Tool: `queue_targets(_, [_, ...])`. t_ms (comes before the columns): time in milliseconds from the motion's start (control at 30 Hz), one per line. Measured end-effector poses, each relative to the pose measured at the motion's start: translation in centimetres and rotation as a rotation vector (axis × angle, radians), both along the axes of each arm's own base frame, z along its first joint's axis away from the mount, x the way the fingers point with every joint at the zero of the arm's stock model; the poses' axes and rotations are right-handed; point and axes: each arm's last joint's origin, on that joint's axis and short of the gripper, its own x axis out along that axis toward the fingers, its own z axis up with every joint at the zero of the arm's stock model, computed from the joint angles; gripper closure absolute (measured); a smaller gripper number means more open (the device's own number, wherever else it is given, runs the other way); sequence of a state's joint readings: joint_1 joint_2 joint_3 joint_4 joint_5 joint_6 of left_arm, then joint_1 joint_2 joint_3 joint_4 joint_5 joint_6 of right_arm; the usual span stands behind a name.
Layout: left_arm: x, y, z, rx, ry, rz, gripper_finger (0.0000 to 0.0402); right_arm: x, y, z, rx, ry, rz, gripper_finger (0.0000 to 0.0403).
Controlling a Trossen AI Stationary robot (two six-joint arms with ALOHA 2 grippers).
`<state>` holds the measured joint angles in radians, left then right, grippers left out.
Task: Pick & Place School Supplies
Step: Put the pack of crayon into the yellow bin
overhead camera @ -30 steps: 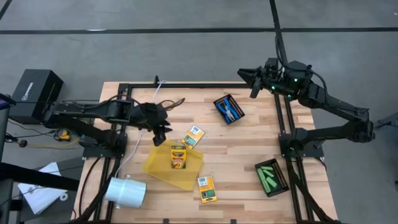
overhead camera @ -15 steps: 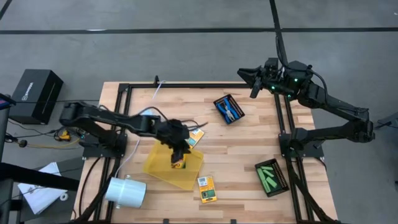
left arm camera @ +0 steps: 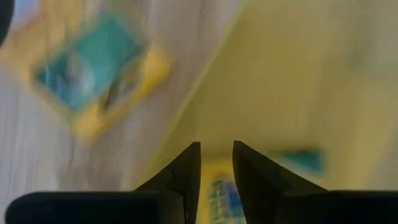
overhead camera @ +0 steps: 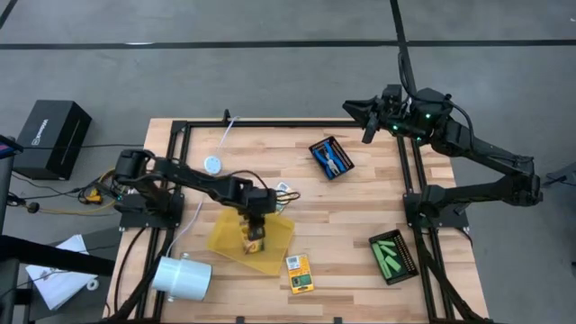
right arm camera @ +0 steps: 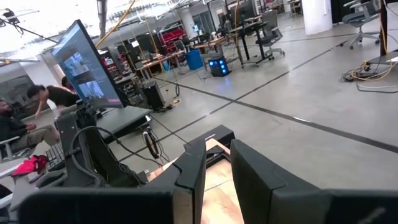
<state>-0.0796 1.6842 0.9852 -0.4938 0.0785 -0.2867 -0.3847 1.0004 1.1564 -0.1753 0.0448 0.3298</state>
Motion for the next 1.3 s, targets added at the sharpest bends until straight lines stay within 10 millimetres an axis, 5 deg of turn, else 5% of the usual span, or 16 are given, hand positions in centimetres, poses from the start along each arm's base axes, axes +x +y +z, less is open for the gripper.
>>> queue_targets(233, [-1.6,-0.1,-0.4,0.015,0.167,-0.032,0.0325,0.0,0.0,0.0,-0.024,0.01,0.001,0.0335])
queue_targets(567, [-3.2,2.0,7.7,0.013,-0.228,0.11,0.0316,-0.2,-0.2,1.3,-0.124,-0.096,-0.012,0.0335])
queue_targets(767, [-4.1,4.6,10.0,0.084,-0.358,0.275,0.0316,-0.7,-0.9,2.6,-0.222,-0.199,-0.063,0.0335])
queue_targets(1300, [-3.8,6.6,11.0,0.102,-0.471,0.334,0.0316,-1.8,-2.6,3.1,-0.257,-0.237,-0.151,0.0335])
